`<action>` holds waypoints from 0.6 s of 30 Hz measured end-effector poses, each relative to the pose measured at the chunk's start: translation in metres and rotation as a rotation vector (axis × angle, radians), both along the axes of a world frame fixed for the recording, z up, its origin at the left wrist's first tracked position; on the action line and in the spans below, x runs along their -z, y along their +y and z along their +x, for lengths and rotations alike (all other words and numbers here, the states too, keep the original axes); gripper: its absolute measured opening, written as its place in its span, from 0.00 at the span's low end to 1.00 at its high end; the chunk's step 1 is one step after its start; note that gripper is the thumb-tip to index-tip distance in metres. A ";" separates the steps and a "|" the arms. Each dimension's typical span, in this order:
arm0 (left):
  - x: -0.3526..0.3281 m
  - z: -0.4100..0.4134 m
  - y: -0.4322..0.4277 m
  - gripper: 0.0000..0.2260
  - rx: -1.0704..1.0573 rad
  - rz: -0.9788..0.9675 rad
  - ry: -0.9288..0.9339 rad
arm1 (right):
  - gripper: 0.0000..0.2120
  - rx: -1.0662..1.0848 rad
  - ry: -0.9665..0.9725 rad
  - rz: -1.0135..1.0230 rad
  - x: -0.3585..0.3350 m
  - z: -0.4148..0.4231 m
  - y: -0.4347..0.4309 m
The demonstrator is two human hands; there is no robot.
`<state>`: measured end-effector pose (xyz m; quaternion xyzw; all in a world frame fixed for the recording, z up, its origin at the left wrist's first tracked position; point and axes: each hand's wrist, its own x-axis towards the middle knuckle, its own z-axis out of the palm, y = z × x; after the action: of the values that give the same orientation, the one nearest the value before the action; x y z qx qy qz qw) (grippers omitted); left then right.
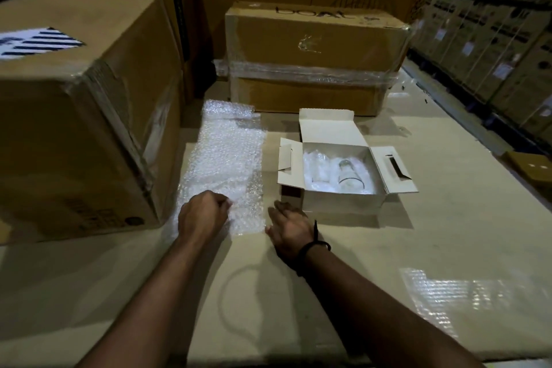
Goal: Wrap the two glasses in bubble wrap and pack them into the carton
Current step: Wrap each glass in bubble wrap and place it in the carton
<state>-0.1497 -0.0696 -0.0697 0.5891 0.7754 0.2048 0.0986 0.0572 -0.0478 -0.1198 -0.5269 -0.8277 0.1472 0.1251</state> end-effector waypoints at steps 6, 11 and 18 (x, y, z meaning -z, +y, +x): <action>0.000 -0.003 -0.002 0.07 -0.003 0.157 -0.153 | 0.28 -0.007 -0.028 -0.022 -0.002 0.001 0.000; -0.004 0.003 -0.014 0.20 0.049 -0.135 -0.026 | 0.24 -0.011 -0.058 -0.006 -0.002 0.000 0.001; 0.002 -0.010 -0.020 0.16 0.065 -0.026 -0.219 | 0.24 -0.016 -0.091 0.023 -0.002 -0.001 -0.001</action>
<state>-0.1601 -0.0893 -0.0713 0.5868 0.7430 0.2544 0.1970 0.0563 -0.0487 -0.1177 -0.5248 -0.8384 0.1145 0.0926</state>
